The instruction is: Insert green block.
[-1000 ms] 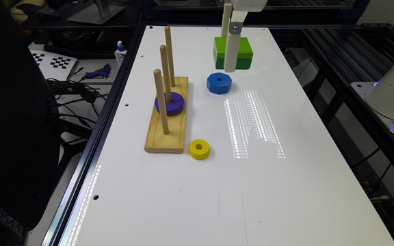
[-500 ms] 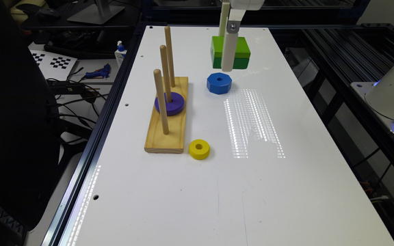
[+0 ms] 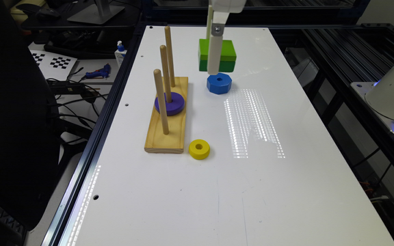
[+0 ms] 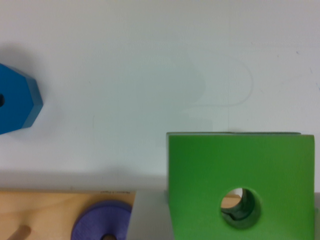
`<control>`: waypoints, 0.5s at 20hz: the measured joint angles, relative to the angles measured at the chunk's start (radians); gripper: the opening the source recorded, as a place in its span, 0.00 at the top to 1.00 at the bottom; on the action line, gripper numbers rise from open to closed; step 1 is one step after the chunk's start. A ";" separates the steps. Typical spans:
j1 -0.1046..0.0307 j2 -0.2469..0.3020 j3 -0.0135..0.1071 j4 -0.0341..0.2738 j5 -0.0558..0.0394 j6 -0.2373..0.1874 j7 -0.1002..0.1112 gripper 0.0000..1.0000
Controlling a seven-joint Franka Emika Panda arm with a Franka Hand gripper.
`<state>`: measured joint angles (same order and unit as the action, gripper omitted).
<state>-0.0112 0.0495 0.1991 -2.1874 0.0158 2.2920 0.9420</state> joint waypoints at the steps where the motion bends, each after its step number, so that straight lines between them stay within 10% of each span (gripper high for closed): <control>1: 0.000 0.008 0.000 0.009 -0.0004 0.000 0.000 1.00; 10: 0.002 0.050 0.008 0.061 -0.0013 -0.001 0.002 1.00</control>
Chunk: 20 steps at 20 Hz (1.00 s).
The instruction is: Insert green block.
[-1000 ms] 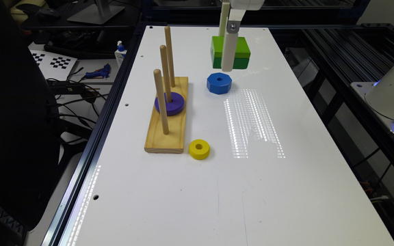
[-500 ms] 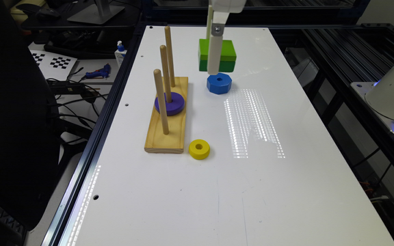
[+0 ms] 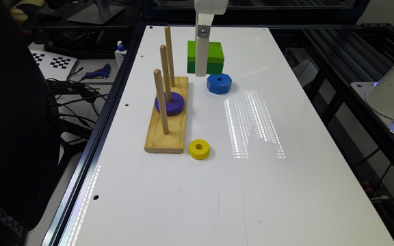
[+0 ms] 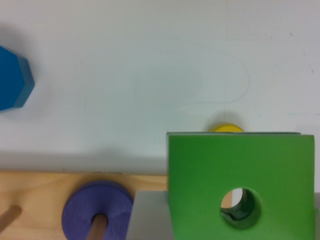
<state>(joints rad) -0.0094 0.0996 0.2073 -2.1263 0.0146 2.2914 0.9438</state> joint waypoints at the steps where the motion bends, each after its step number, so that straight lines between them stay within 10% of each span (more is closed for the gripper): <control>1: 0.000 0.007 0.001 0.007 0.0000 0.000 0.000 1.00; 20: -0.001 0.108 -0.001 0.130 -0.0100 -0.009 0.000 1.00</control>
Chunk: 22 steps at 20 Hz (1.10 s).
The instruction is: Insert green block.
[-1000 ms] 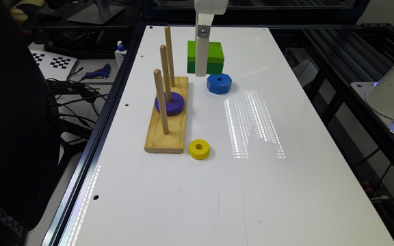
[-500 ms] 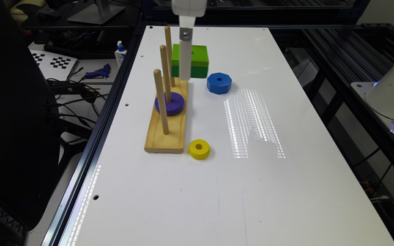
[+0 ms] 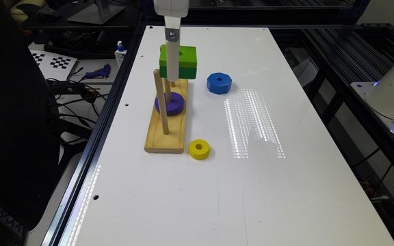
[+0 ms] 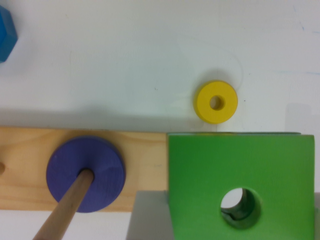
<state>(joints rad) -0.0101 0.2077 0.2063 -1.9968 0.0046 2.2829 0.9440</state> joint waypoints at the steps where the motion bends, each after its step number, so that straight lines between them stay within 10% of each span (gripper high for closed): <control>1: 0.000 0.000 0.000 0.000 -0.0005 0.000 0.000 1.00; 22: 0.001 0.081 -0.003 0.114 -0.0142 -0.034 0.000 1.00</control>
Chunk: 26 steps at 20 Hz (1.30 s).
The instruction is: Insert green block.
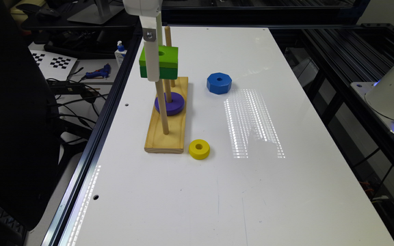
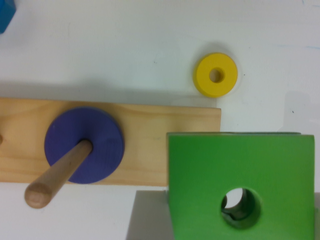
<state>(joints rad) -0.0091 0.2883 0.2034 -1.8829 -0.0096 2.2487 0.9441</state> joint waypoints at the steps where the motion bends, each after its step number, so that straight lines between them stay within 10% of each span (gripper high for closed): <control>1: 0.000 0.000 0.000 0.000 0.0000 0.000 0.000 1.00; 26: 0.014 0.006 0.009 0.003 -0.0034 0.000 0.024 1.00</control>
<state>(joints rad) 0.0052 0.2940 0.2125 -1.8798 -0.0131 2.2483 0.9680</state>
